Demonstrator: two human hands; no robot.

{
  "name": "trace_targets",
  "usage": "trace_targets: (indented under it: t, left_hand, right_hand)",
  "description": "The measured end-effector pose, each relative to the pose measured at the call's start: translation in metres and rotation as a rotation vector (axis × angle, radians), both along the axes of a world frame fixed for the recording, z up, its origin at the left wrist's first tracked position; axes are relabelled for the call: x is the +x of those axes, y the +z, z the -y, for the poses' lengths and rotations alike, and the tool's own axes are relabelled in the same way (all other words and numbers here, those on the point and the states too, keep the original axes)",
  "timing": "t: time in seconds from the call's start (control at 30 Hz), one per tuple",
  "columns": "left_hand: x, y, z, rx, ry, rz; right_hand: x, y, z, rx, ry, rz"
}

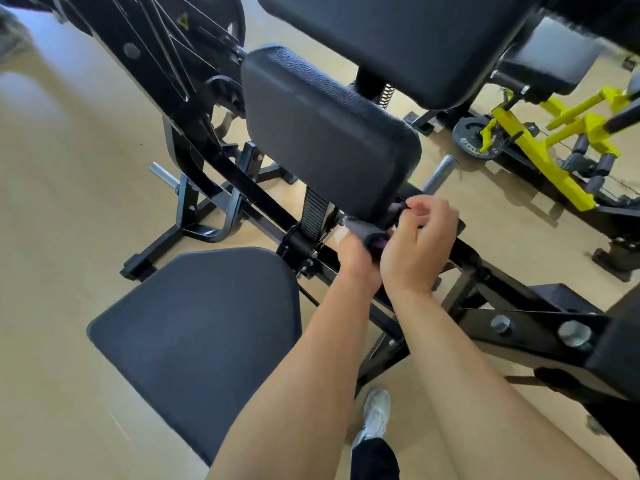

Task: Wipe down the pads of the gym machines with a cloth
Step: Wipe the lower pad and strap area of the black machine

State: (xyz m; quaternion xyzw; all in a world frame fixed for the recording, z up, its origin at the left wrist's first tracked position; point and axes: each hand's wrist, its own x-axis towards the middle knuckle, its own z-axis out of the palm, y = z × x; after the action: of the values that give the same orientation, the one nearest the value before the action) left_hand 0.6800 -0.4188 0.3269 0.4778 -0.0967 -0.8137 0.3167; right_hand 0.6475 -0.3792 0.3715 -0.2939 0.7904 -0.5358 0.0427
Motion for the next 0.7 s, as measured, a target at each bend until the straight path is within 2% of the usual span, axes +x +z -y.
trace_targets:
  t: [0.07, 0.13, 0.17, 0.2, 0.3, 0.37, 0.43, 0.5, 0.57, 0.7]
  left_hand:
    - [0.000, 0.008, -0.004, 0.016, 0.033, -0.006]
    - [0.001, 0.008, -0.002, 0.026, 0.007, 0.036]
    - [0.004, 0.011, -0.002, 0.078, 0.003, 0.012]
    - [0.006, 0.010, -0.003, 0.085, -0.013, 0.043]
    - [0.016, 0.016, 0.000, -0.016, -0.193, 0.301]
    - [0.020, 0.016, 0.006, -0.108, -0.319, 0.495]
    - [0.025, 0.023, 0.008, -0.342, -0.471, 0.738]
    - [0.029, 0.036, 0.008, -0.521, -0.522, 0.917]
    - [0.033, 0.042, 0.010, -0.577, -0.540, 0.944]
    - [0.035, 0.058, 0.006, -0.625, -0.542, 0.838]
  right_hand:
    - [-0.005, -0.016, -0.005, 0.166, -0.069, 0.392]
    - [-0.008, -0.024, -0.004, 0.196, 0.028, 0.810]
    - [-0.008, -0.025, -0.001, 0.186, 0.065, 0.973]
    - [-0.008, -0.024, 0.003, 0.199, 0.091, 1.048]
    - [-0.004, -0.017, 0.013, 0.263, 0.106, 1.027]
    - [-0.001, -0.016, 0.020, 0.210, 0.116, 1.085]
    - [-0.001, -0.024, 0.024, 0.161, 0.122, 1.118]
    - [-0.003, -0.029, 0.028, 0.107, 0.118, 1.153]
    - [0.001, -0.010, 0.026, 0.071, 0.120, 1.184]
    - [0.003, 0.001, 0.021, -0.043, 0.167, 1.147]
